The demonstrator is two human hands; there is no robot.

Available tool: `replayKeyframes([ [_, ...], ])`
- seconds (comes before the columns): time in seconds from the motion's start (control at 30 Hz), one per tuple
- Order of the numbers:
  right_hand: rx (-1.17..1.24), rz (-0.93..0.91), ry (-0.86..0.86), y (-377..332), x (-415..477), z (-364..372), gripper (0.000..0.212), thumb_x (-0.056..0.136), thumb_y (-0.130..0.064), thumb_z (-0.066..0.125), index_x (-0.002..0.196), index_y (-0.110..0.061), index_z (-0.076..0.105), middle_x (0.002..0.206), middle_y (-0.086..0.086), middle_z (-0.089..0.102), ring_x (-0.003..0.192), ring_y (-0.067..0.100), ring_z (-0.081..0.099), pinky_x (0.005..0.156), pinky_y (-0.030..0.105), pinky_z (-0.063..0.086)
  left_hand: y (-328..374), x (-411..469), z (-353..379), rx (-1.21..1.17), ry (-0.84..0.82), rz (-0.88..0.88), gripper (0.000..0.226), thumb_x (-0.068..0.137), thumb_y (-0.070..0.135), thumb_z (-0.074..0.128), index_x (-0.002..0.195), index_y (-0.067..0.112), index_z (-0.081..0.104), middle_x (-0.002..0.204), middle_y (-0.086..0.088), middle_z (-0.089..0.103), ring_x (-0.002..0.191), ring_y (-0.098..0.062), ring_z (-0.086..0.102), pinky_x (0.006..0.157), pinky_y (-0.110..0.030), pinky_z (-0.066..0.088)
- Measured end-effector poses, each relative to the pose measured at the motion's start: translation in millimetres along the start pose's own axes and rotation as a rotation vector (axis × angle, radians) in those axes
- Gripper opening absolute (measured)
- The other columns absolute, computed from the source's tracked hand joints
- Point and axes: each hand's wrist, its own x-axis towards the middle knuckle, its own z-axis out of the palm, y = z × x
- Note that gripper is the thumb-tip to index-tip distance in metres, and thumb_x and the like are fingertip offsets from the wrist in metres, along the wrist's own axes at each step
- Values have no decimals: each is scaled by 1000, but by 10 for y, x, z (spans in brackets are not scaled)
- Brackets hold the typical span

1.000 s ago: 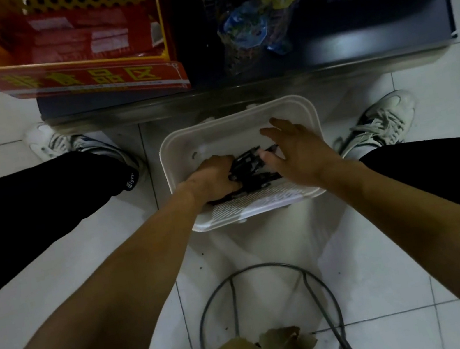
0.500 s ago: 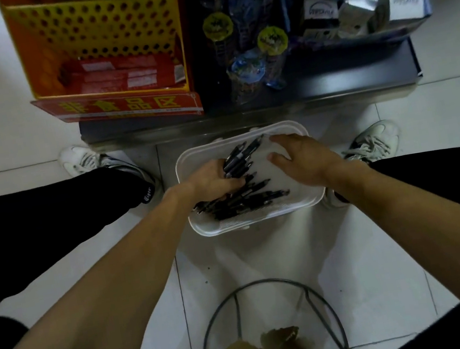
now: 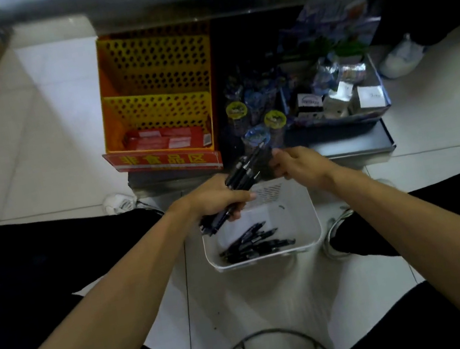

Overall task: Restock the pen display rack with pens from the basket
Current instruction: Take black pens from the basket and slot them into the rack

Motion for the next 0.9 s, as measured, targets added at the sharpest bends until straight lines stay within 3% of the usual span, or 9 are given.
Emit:
replayKeyframes([
  [0.13,125,-132,90,-237,-138,-77,42,103,-42,37,105,-14,68,95,6,72,92,25,68,93,44,52,328,-128,58,-108,56,116,18,89,16,68,79,5,58,59,-2,58,51,-16,56,54,-28,49],
  [0.27,185,-305,202,-520,-284,-188,40,103,-36,40,99,-8,69,94,13,72,92,29,68,89,51,52,620,-207,82,-147,67,206,20,87,16,69,97,2,59,64,-4,57,55,-19,56,54,-30,49],
  [0.4,248,-403,251,-803,-424,-359,38,105,-33,38,102,-14,71,98,1,74,96,16,67,91,42,51,934,-339,92,-131,118,325,12,89,16,67,83,8,60,64,-4,57,52,-16,59,54,-27,49],
  [0.53,322,-470,275,-999,-572,-544,30,103,-29,45,94,-18,71,88,-1,72,85,13,68,76,30,55,1221,-463,38,-148,155,421,6,90,14,65,85,11,62,63,-1,62,53,-15,60,55,-25,50],
  [0.67,325,-537,297,-1116,-663,-712,16,97,-26,57,92,-22,72,87,2,74,87,23,70,84,50,56,1489,-595,-37,-134,148,489,7,91,7,62,88,13,63,62,1,65,58,-11,62,61,-23,51],
  [0.9,374,-628,327,-1328,-882,-973,6,90,-16,68,91,-11,71,78,7,74,73,26,71,79,50,58,1828,-769,-76,-233,172,597,13,90,3,62,102,4,65,73,-5,69,65,-15,67,62,-28,55],
])
